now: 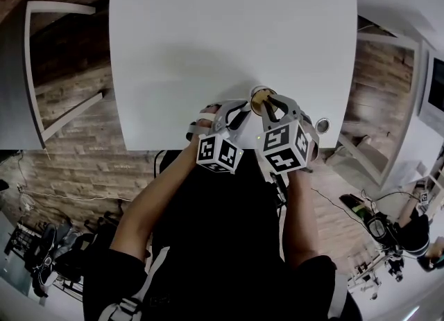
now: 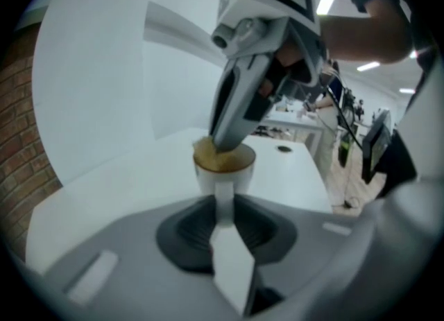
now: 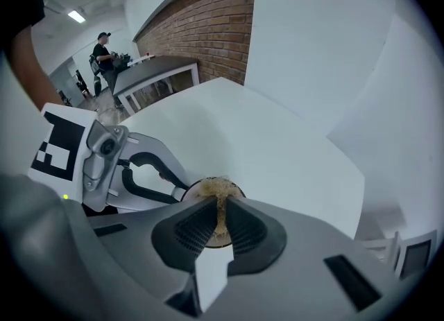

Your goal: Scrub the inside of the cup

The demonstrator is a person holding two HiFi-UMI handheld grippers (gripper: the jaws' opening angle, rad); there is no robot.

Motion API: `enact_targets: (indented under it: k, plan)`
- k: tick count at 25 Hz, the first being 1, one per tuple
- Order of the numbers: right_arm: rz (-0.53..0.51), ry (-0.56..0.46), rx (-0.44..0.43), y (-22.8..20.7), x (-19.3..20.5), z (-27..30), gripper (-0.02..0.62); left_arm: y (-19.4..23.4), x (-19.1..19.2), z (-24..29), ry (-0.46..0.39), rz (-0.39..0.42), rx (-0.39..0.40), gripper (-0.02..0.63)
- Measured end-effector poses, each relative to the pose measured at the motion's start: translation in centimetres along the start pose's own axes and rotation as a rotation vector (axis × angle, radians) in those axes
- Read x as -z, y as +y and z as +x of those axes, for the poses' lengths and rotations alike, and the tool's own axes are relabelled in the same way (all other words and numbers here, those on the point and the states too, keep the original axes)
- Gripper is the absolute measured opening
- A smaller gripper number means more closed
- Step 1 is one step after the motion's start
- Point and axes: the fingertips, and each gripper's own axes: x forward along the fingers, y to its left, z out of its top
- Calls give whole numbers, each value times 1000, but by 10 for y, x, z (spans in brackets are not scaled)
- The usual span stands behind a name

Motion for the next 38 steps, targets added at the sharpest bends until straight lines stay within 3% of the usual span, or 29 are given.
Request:
enact_targets:
  k: [6,11,16,19,26,34,38]
  plan:
    - [-86,66,11,9,2,23,40,4,3,-2,5,-1,-9,75]
    - [-214,56,149,-4,-5,-8,40,5,0,0,3,-7,-10,75]
    - [-432,100,296,-8,0,-24,40,2,-5,3,1,-5,-15,75]
    - [-484,133,273,-1,5,-4,40,2,-3,2,-1,-3,-15,75]
    - [-488,176,202,0,9,25,38,3,-1,1,-1,1,-18,75]
    - [-454,177,214,-11,3,-24,40,5,-5,3,0,-8,-18,75]
    - [-483,222,167,-8,11,-8,38,6,-4,5,1,-7,-24,75]
